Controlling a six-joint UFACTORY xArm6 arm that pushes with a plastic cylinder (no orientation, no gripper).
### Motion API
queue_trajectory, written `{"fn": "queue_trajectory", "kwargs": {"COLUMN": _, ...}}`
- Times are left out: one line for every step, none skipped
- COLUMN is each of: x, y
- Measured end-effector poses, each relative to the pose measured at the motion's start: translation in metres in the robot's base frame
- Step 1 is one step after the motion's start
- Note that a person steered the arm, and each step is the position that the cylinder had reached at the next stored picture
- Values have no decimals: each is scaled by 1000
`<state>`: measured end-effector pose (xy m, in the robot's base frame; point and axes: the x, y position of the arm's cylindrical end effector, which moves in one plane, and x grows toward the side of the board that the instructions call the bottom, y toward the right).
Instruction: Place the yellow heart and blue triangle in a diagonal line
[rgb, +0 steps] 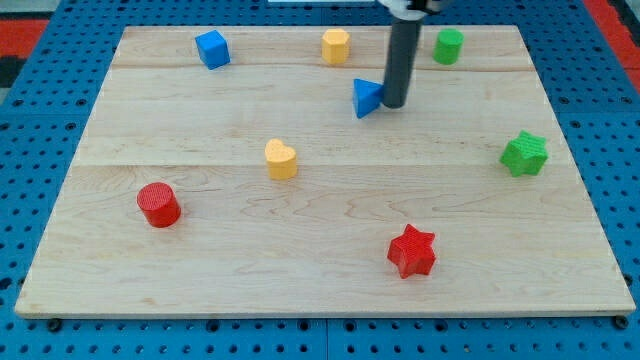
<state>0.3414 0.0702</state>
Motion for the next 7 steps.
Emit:
{"fn": "queue_trajectory", "kwargs": {"x": -2, "y": -38}}
{"fn": "queue_trajectory", "kwargs": {"x": -2, "y": -40}}
{"fn": "queue_trajectory", "kwargs": {"x": -2, "y": -39}}
{"fn": "queue_trajectory", "kwargs": {"x": -1, "y": -29}}
{"fn": "queue_trajectory", "kwargs": {"x": 4, "y": 26}}
{"fn": "queue_trajectory", "kwargs": {"x": 16, "y": 77}}
{"fn": "queue_trajectory", "kwargs": {"x": 32, "y": 125}}
